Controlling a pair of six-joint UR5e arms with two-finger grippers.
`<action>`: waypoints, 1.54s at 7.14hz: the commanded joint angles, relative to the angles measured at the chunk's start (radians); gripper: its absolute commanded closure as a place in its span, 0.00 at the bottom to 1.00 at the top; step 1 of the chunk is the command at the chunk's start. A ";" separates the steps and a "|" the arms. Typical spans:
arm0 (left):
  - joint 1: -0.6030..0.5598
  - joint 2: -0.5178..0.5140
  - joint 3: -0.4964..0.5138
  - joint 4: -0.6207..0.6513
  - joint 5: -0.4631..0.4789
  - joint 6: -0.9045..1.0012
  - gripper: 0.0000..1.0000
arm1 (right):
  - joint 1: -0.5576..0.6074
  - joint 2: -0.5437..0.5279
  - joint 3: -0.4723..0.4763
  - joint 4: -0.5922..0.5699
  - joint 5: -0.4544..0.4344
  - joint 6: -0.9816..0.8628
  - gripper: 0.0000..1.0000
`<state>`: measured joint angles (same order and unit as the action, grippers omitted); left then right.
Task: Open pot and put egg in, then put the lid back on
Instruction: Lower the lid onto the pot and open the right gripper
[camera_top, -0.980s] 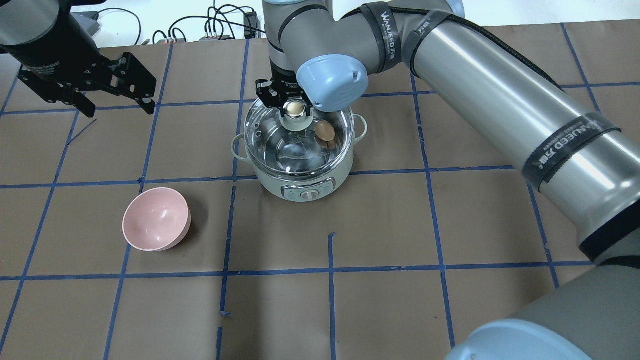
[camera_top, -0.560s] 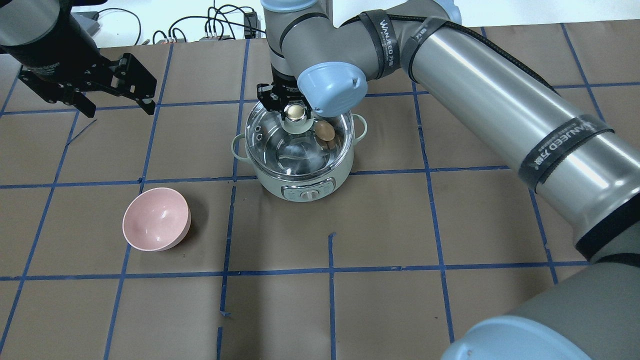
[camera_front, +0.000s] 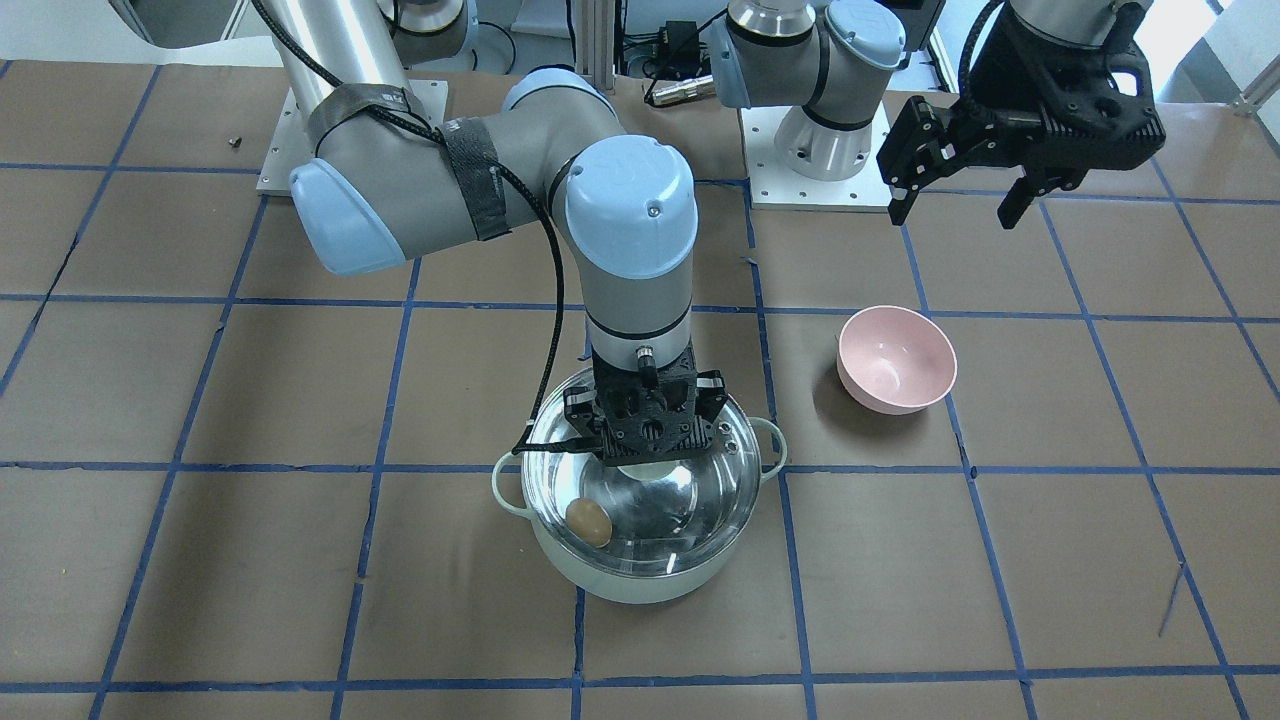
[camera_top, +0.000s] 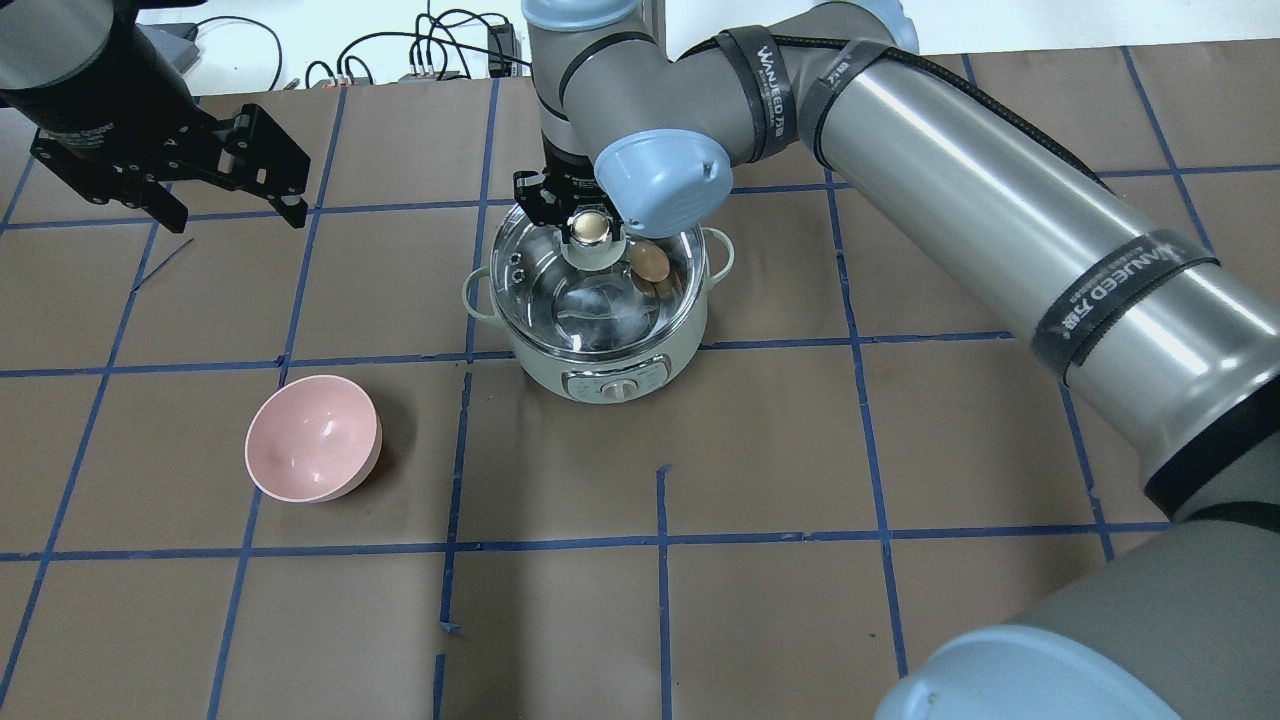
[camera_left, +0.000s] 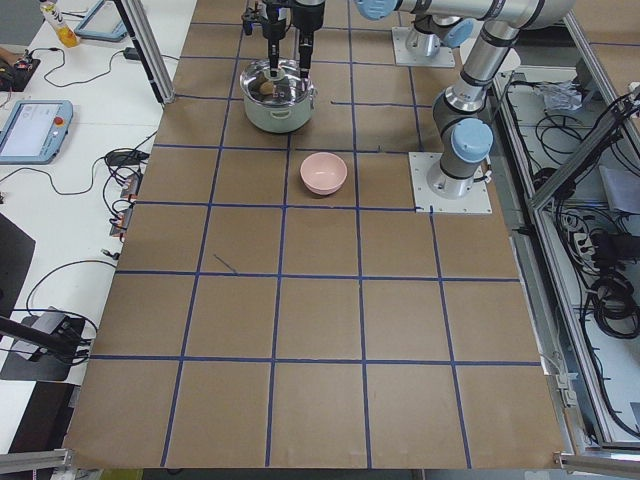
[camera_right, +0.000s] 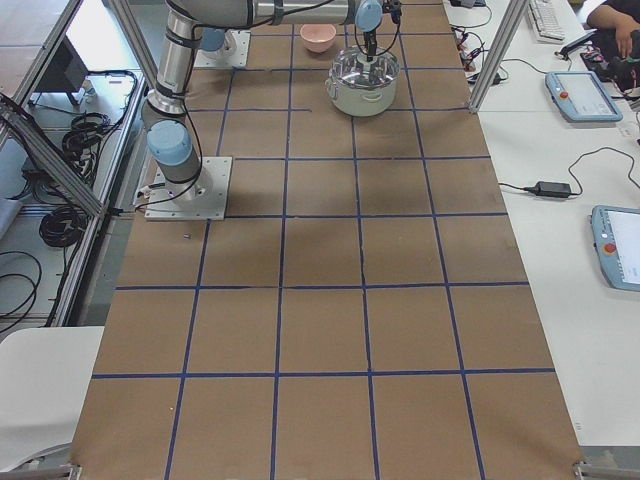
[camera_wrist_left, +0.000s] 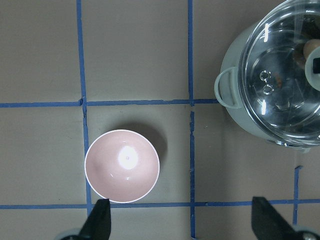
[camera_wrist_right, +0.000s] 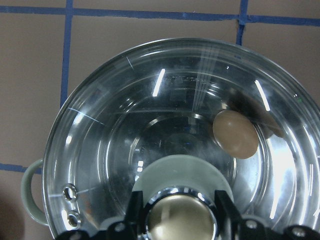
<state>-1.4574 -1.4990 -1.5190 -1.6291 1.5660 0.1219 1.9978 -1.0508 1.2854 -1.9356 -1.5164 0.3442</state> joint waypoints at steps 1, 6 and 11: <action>0.000 0.002 -0.001 -0.002 0.000 -0.001 0.00 | 0.001 0.002 0.000 0.000 0.001 -0.001 0.69; 0.000 0.002 -0.001 0.000 0.000 -0.001 0.00 | -0.001 0.002 0.002 0.003 0.007 -0.001 0.00; 0.000 0.002 -0.001 0.000 0.000 -0.002 0.00 | -0.013 -0.020 -0.006 0.023 -0.004 -0.007 0.00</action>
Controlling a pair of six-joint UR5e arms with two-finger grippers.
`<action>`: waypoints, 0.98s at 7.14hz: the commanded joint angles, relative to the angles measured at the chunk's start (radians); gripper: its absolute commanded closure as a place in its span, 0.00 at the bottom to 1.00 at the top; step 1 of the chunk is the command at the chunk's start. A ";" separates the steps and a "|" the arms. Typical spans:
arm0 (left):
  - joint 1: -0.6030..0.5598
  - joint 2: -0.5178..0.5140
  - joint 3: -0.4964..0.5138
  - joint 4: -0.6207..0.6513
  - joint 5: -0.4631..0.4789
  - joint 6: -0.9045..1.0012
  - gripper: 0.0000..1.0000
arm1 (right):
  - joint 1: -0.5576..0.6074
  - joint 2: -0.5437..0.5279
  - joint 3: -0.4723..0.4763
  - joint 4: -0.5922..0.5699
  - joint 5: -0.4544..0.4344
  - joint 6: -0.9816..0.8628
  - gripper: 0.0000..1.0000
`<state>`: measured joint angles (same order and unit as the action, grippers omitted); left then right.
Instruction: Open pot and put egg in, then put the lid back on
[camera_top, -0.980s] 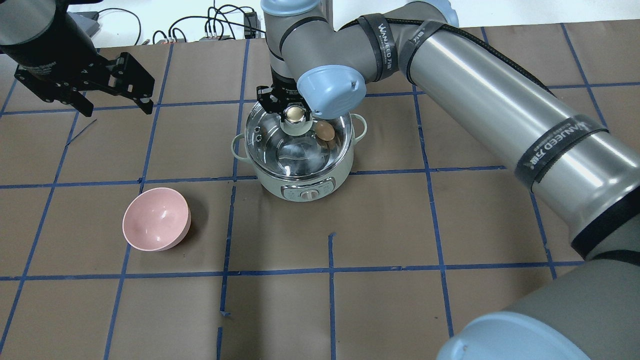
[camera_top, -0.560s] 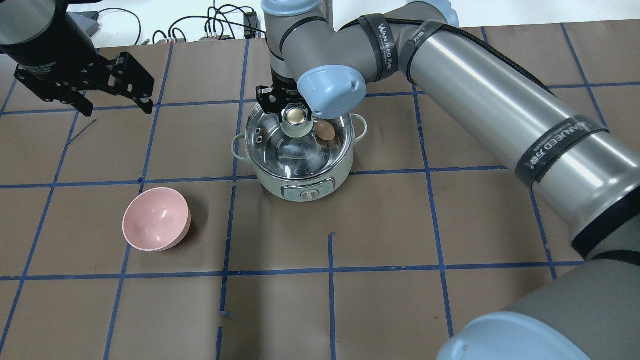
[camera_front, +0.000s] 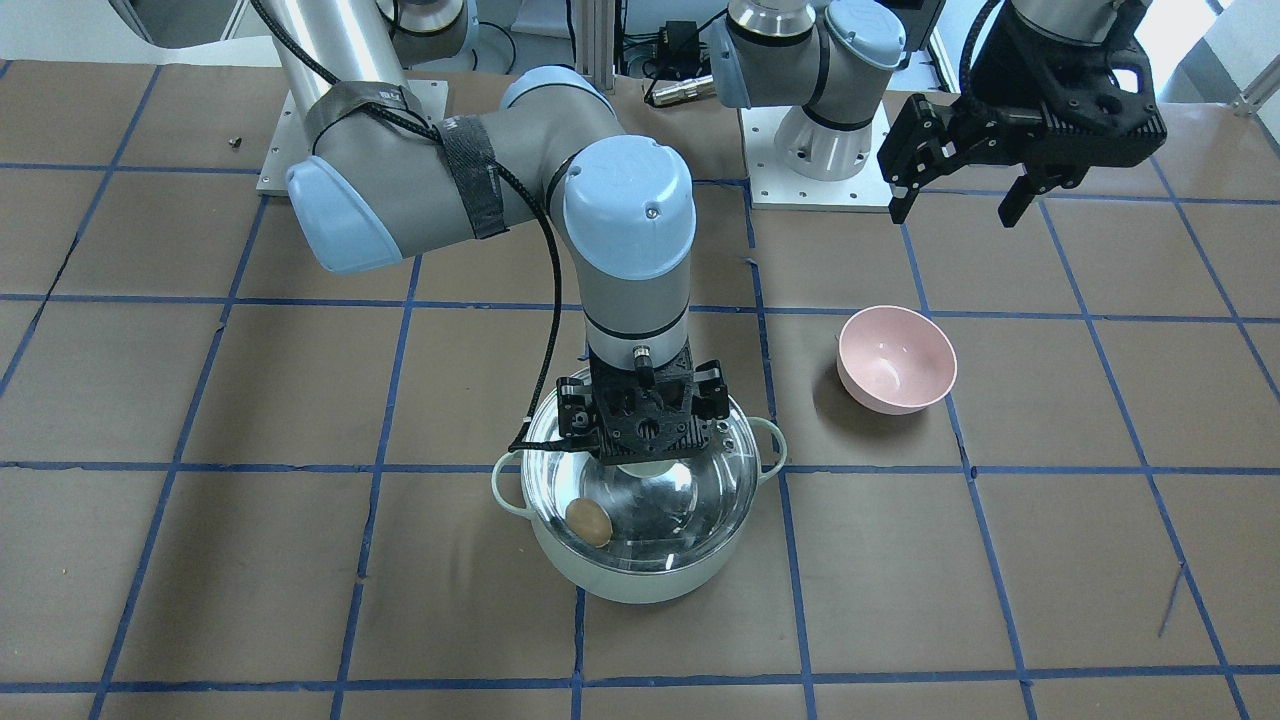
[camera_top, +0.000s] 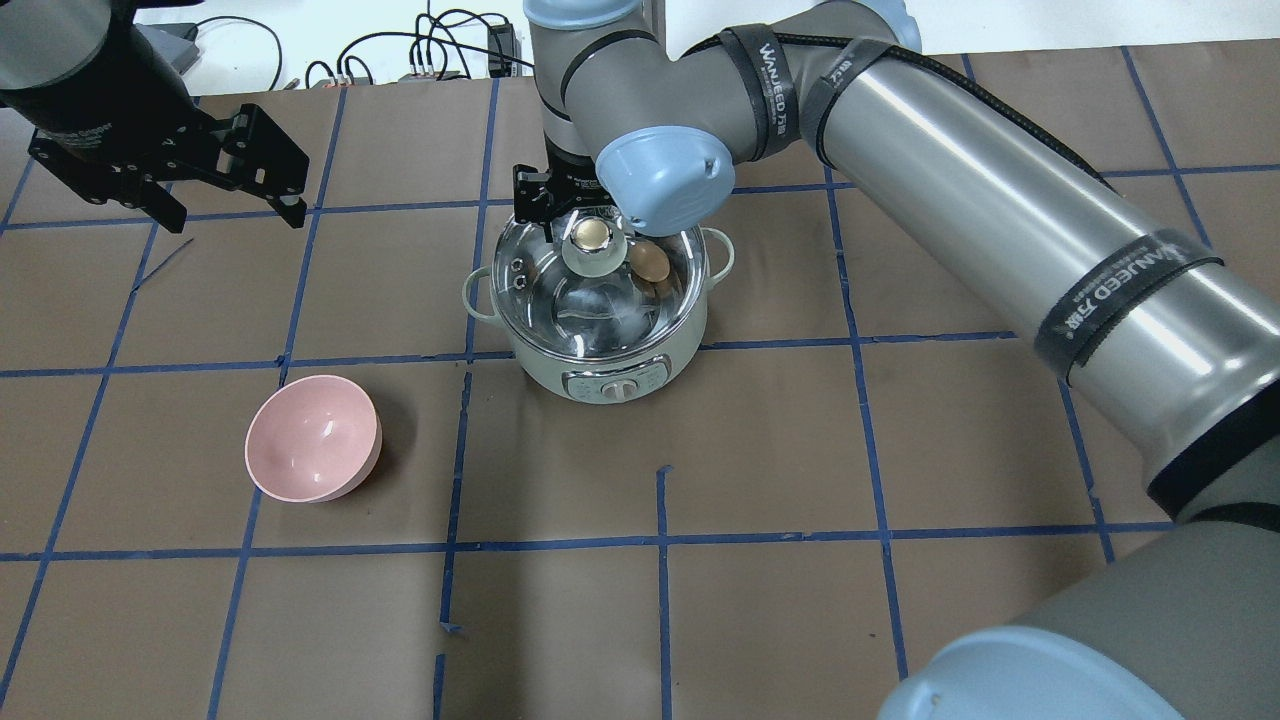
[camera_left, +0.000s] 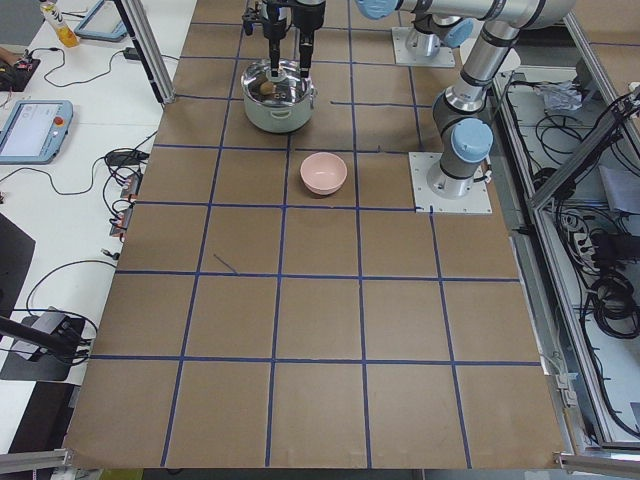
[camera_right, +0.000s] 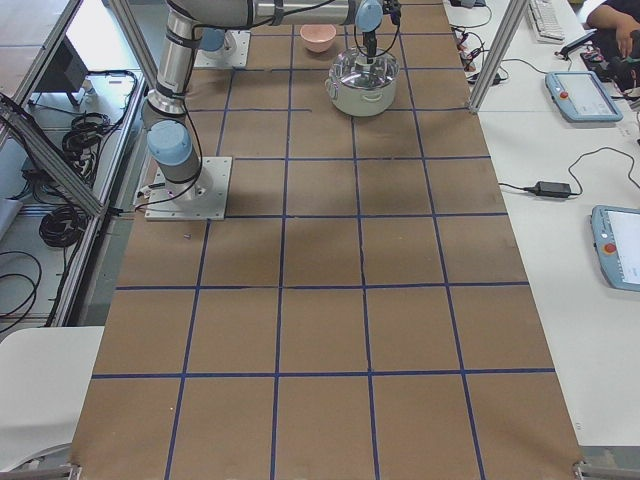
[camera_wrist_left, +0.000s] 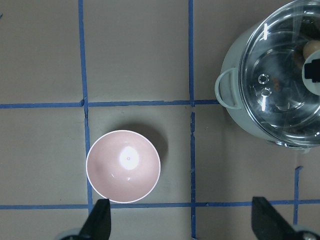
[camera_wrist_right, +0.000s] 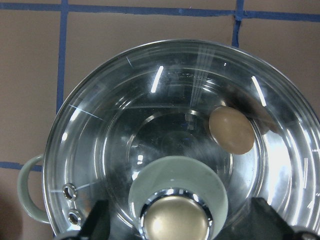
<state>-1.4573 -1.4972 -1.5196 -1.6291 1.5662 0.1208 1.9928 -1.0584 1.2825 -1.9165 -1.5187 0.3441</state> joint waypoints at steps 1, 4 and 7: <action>0.000 0.000 -0.001 0.000 0.000 0.000 0.00 | -0.017 -0.067 0.004 0.052 -0.003 -0.010 0.00; 0.000 0.000 -0.001 0.000 0.000 0.000 0.00 | -0.159 -0.288 0.038 0.291 0.003 -0.078 0.00; 0.000 0.000 -0.001 0.000 0.000 0.000 0.00 | -0.361 -0.452 0.127 0.459 -0.008 -0.250 0.00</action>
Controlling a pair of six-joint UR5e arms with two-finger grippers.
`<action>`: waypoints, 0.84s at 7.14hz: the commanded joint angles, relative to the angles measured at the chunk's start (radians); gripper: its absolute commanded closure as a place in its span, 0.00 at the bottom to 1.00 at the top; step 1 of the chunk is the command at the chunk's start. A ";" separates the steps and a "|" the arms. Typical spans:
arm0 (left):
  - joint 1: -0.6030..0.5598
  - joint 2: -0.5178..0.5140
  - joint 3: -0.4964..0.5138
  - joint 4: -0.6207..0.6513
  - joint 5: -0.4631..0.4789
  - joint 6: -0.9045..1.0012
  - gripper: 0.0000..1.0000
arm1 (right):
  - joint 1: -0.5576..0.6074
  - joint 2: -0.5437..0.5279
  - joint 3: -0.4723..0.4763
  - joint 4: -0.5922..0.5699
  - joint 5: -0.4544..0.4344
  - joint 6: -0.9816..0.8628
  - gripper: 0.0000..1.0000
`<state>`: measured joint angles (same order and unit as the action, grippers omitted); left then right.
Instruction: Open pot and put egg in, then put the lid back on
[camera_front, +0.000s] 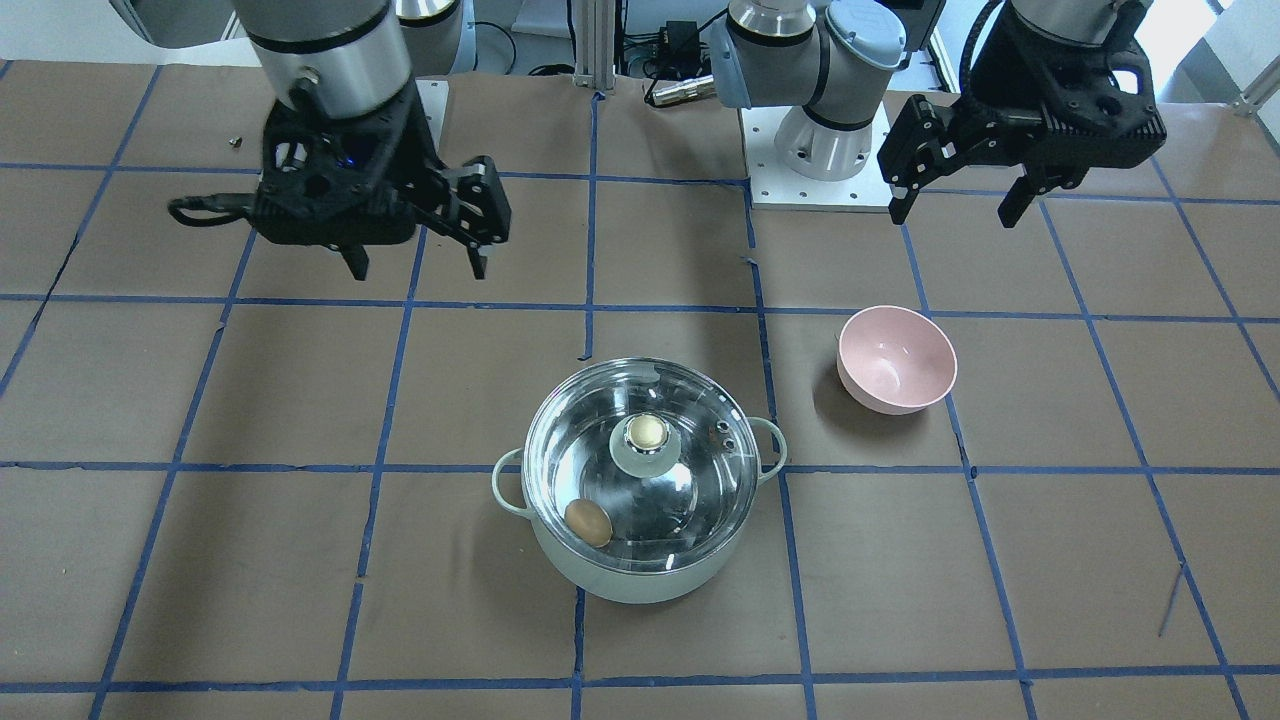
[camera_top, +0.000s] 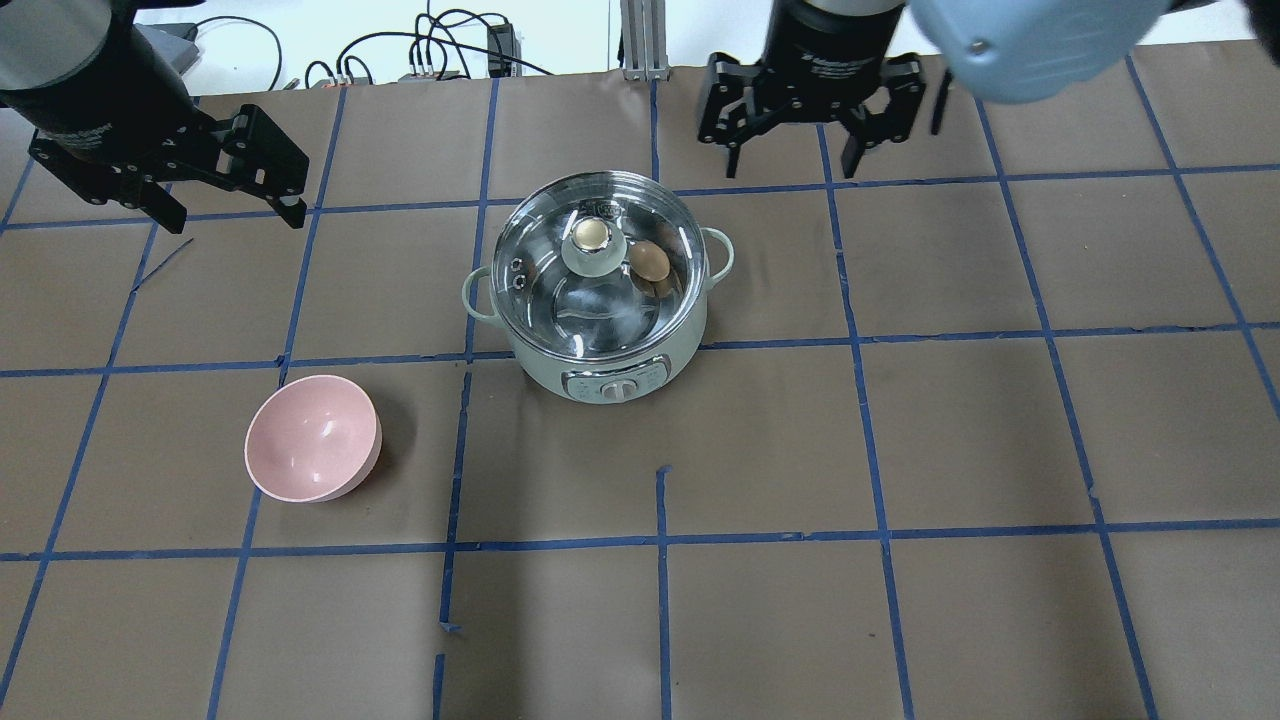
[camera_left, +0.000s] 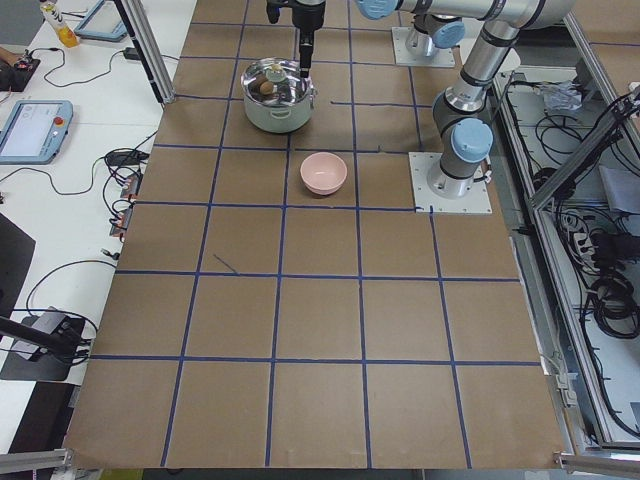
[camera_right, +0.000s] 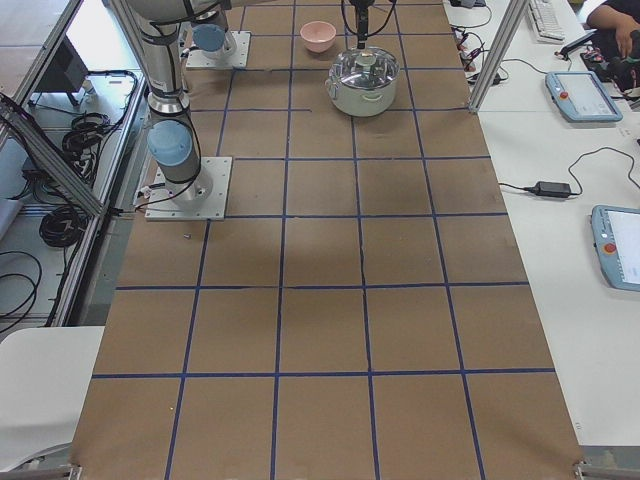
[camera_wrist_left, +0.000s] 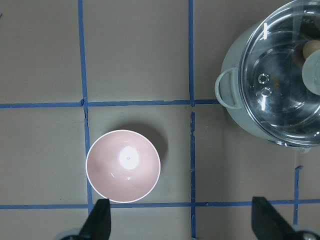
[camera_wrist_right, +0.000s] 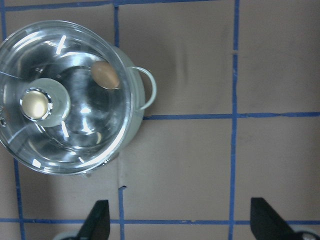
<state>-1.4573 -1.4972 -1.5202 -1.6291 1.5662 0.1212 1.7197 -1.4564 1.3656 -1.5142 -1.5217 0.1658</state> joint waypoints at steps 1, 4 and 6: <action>0.000 0.000 0.000 0.000 0.000 0.000 0.00 | -0.101 -0.070 0.100 0.040 -0.003 -0.106 0.00; 0.000 0.000 0.000 0.000 0.000 0.000 0.00 | -0.095 -0.096 0.122 0.040 -0.005 -0.112 0.00; -0.002 0.000 -0.001 0.000 0.000 -0.003 0.00 | -0.104 -0.094 0.122 0.040 -0.006 -0.115 0.00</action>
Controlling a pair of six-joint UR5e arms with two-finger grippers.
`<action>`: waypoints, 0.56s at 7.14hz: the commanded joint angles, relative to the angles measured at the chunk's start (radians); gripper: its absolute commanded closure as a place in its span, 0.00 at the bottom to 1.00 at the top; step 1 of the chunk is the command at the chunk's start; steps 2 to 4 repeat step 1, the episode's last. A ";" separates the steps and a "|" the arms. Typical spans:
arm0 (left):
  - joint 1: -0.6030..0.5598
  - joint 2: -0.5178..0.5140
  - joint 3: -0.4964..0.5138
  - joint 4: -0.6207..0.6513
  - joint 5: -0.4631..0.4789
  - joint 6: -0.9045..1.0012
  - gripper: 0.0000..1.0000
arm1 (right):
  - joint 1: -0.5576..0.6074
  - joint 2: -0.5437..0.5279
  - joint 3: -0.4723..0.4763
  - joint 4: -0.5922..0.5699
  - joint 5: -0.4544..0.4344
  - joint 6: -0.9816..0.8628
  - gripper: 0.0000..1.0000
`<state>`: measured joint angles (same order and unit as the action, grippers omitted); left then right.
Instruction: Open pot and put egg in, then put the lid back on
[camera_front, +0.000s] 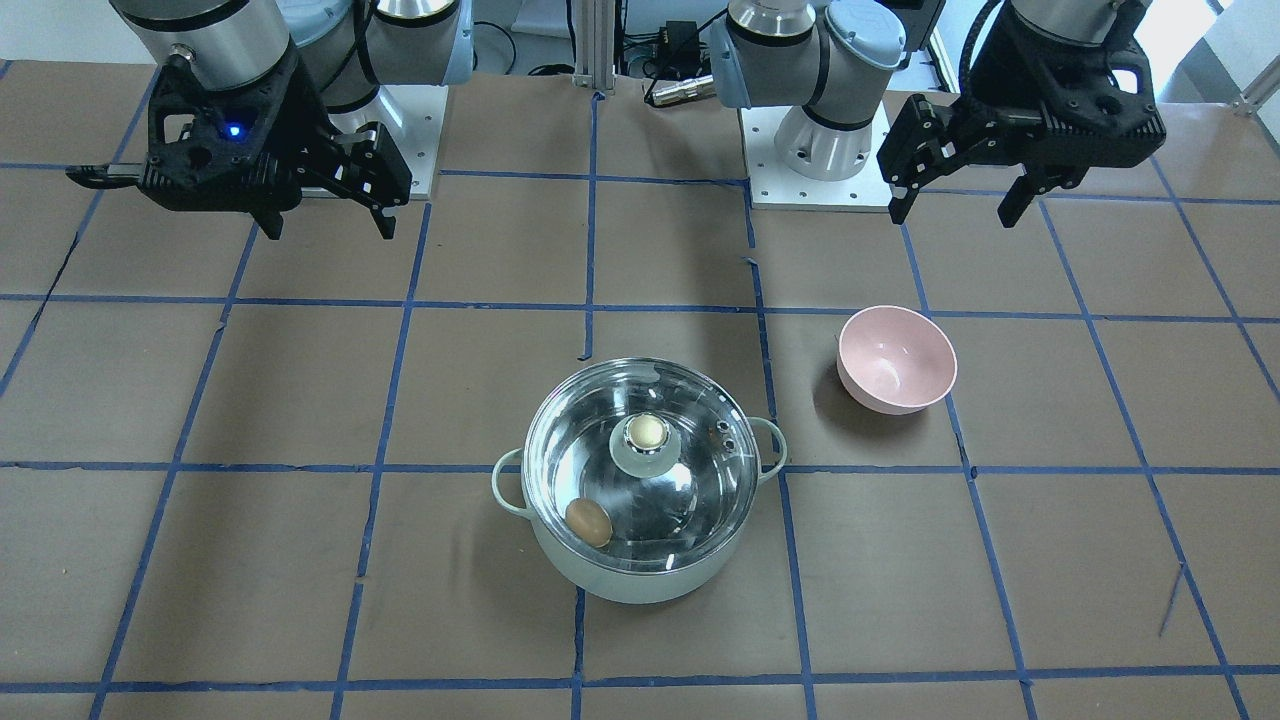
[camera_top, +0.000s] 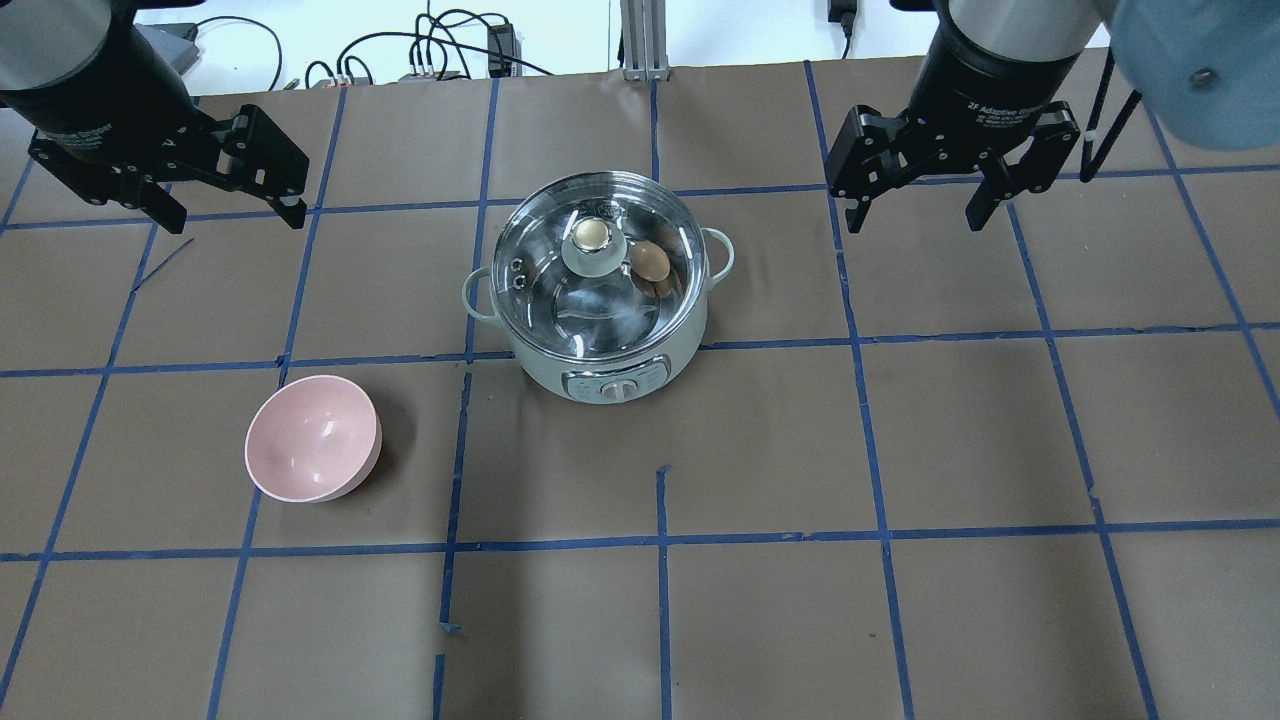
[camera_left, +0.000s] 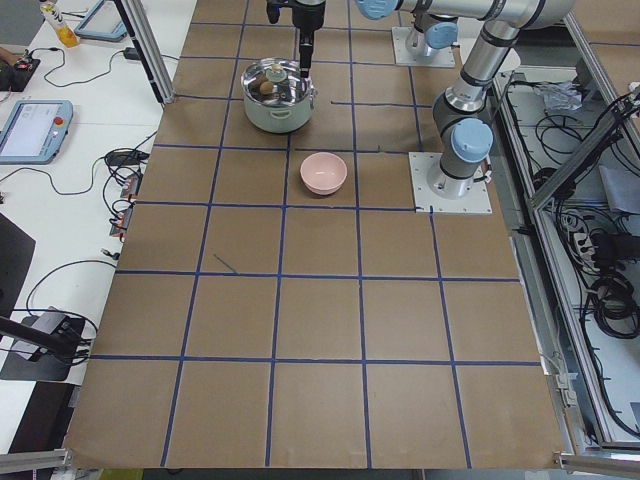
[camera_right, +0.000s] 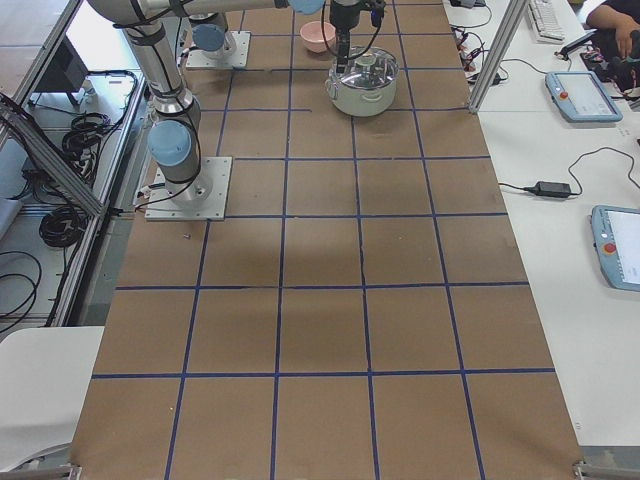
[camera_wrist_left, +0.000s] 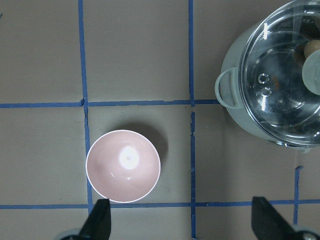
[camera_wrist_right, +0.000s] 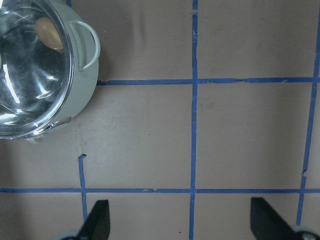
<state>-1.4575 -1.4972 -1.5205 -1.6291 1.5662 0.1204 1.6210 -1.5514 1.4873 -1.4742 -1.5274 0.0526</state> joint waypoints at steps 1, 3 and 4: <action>-0.001 0.000 -0.001 0.000 0.000 -0.002 0.00 | -0.006 0.000 0.001 0.000 0.000 -0.003 0.00; -0.001 0.000 -0.001 0.000 0.000 -0.002 0.00 | -0.006 0.000 0.001 0.000 0.000 -0.003 0.00; -0.001 0.000 -0.001 0.000 0.000 -0.002 0.00 | -0.006 0.000 0.001 0.000 0.000 -0.003 0.00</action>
